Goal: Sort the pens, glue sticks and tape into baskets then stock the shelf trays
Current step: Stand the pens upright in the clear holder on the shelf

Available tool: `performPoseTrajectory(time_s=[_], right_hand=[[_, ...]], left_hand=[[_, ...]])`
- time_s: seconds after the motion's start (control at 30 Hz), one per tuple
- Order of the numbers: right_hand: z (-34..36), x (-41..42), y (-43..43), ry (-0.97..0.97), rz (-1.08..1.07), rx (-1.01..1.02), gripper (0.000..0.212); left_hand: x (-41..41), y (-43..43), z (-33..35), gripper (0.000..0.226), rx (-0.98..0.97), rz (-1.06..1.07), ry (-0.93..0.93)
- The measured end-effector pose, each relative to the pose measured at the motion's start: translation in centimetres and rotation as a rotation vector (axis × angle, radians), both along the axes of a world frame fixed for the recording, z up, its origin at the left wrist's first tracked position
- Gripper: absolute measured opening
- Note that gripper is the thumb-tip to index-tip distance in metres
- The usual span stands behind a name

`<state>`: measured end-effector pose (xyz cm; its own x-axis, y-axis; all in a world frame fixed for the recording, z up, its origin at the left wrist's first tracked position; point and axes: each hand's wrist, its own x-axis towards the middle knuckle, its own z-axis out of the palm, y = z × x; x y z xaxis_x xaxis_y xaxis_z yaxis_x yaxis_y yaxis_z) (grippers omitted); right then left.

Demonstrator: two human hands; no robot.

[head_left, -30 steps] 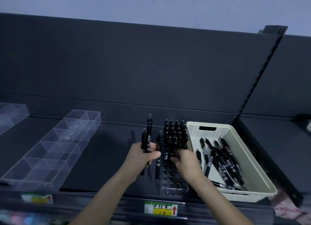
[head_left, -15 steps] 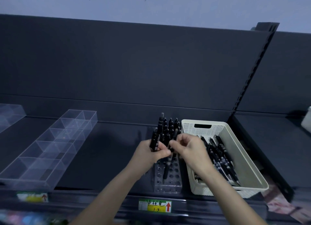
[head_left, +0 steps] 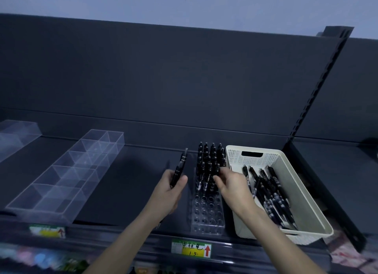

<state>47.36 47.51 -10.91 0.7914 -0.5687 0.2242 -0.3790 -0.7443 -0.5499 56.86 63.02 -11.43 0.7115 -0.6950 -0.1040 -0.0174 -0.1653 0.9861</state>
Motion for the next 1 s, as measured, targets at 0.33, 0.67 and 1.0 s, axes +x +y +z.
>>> performPoseTrajectory(time_s=[0.33, 0.67, 1.0], right_hand=[[-0.2, 0.3, 0.3, -0.006, -0.033, 0.002, 0.017], [1.5, -1.1, 0.3, -0.096, -0.089, 0.070, 0.027], [4.1, -2.1, 0.8, -0.335, 0.042, 0.732, 0.020]], left_hand=[[-0.6, -0.3, -0.1, 0.010, -0.079, -0.100, -0.061], [-0.9, -1.0, 0.2, 0.009, -0.119, -0.161, -0.185], [-2.1, -3.2, 1.2, 0.013, -0.077, -0.270, -0.192]])
